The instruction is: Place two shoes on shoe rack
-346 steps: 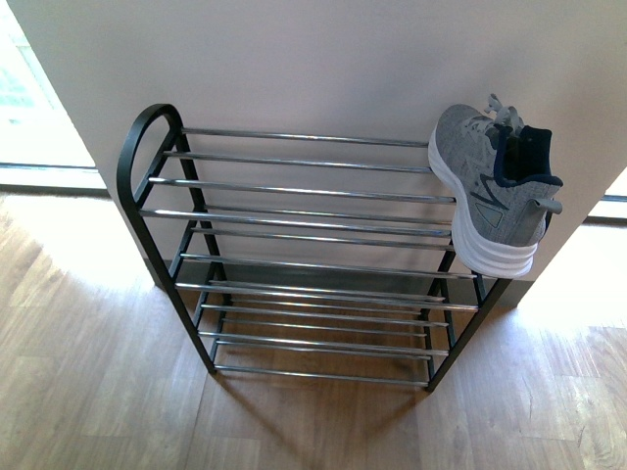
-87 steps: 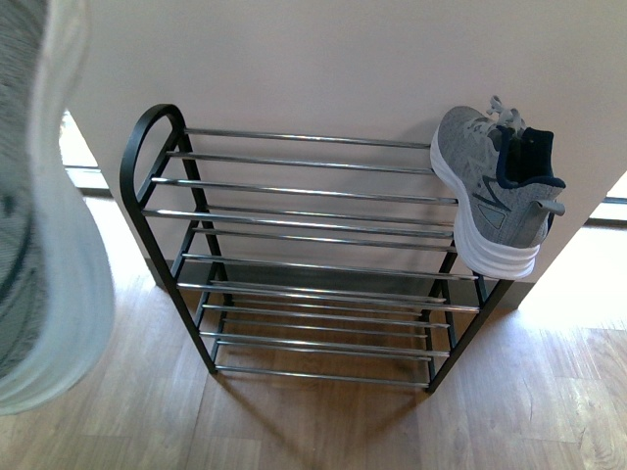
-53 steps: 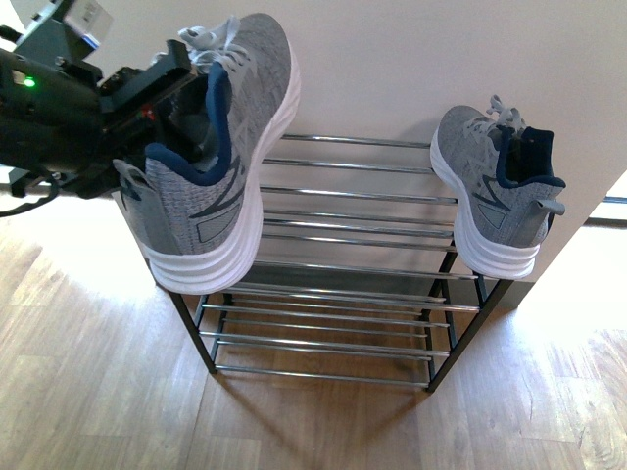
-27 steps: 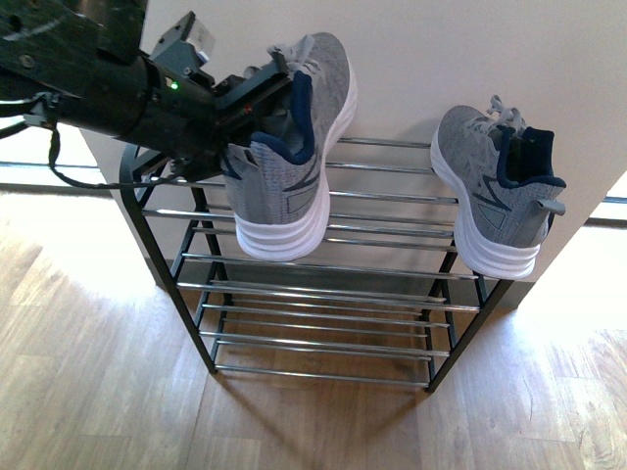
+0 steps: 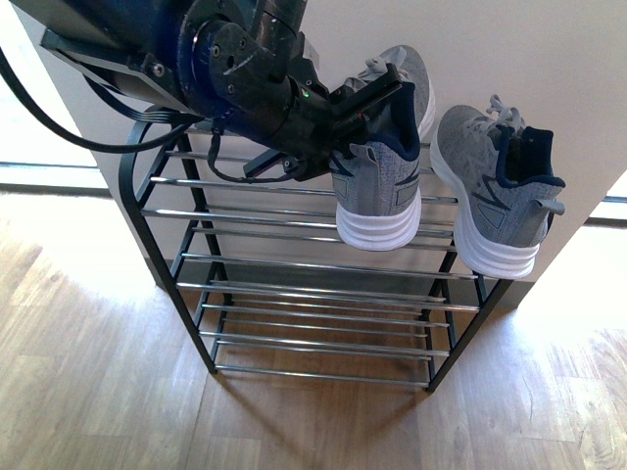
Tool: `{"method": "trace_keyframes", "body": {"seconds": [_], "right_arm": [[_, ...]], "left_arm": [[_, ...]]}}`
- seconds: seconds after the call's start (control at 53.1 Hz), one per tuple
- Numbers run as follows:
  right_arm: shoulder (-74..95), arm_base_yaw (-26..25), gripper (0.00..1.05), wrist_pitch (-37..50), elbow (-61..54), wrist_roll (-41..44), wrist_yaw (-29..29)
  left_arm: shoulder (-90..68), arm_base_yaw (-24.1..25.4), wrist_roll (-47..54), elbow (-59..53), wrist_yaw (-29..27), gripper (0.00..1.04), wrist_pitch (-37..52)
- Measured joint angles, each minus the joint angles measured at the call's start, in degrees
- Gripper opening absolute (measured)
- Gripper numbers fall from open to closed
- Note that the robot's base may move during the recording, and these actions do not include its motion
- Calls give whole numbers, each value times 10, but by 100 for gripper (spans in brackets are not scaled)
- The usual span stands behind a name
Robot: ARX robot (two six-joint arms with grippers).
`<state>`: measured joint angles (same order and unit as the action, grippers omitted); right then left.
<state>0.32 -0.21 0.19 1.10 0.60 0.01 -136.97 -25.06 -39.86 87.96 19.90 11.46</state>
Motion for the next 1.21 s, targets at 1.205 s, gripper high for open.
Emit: {"method": "trace_keyframes", "body": {"seconds": [1.205], "right_arm": [[0,0,96,0,0,0,0]], "left_arm": [[-120,-42,-84,142,-49,12,-55]]}}
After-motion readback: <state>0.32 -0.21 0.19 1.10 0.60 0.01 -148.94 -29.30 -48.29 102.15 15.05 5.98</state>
